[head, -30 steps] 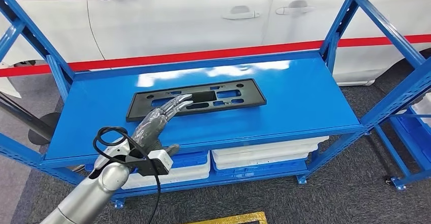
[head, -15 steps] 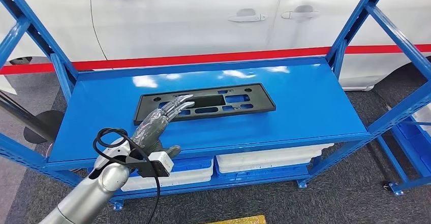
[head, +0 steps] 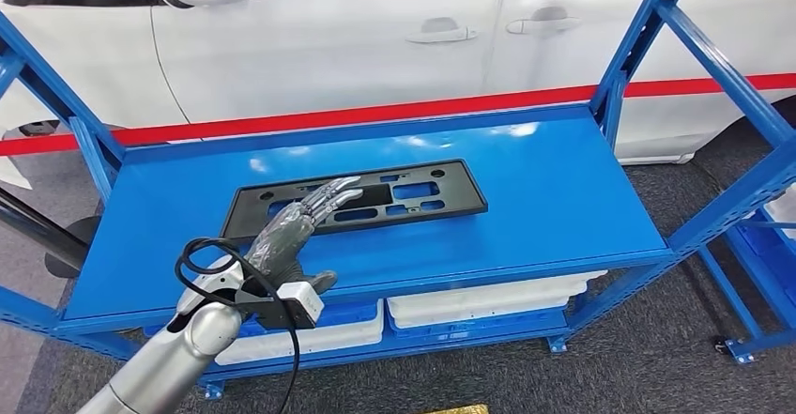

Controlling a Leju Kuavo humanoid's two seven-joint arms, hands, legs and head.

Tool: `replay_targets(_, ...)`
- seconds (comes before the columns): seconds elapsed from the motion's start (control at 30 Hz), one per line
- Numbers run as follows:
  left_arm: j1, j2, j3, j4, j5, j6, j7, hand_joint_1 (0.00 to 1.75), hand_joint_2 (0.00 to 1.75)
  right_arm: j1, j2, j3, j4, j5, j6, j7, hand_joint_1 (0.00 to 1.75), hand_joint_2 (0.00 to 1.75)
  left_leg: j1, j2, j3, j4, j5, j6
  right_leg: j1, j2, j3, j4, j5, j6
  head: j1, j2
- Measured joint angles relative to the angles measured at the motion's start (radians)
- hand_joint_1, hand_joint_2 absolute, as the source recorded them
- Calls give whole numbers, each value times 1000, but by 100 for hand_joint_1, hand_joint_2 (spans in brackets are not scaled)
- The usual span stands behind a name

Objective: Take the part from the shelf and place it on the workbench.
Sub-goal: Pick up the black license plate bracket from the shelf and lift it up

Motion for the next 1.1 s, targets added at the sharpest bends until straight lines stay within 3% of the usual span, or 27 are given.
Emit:
replay_targets(0.07,0,0,0,0,0,0,0,0,0,0,0,0,0,0,0,0,0,0,-1,0,56,-133,78,10,3,2,14,1,-9,3,0,0)
replay_targets(0.13,-1,1,0,0,0,0,3,0,0,0,1,0,0,0,0,1,0,0,-5,0,101,-233,111,19,6,3,18,4,-17,11,0,0)
replay_targets(0.2,-2,1,-1,1,2,-2,10,0,0,-1,2,0,0,0,0,2,0,0,-8,-2,109,-255,109,20,9,2,14,7,-19,14,0,0)
replay_targets(0.37,-4,2,-1,11,13,-28,42,0,0,-1,2,0,0,1,0,3,0,0,-11,-4,107,-257,110,22,6,2,17,1,-19,9,0,0)
replay_targets(0.5,-7,2,3,33,17,-10,55,0,175,-1,1,0,0,2,-1,3,0,0,-11,-4,107,-256,108,26,6,3,19,-4,-17,13,0,0)
replay_targets(0.67,-8,1,24,63,-60,113,77,0,175,-1,1,3,0,6,-5,3,0,0,-13,-4,107,-256,107,29,4,2,18,-5,-16,26,0,0)
replay_targets(0.87,-15,-3,53,96,-240,331,117,0,175,-2,1,13,0,12,-8,4,0,0,-11,-3,108,-255,108,29,6,2,18,-4,-16,27,0,0)
replay_targets(1.1,-18,-6,78,126,-316,431,128,0,175,-7,1,17,0,14,-10,10,0,0,-9,-3,108,-256,108,28,8,2,17,-2,-16,27,0,0)
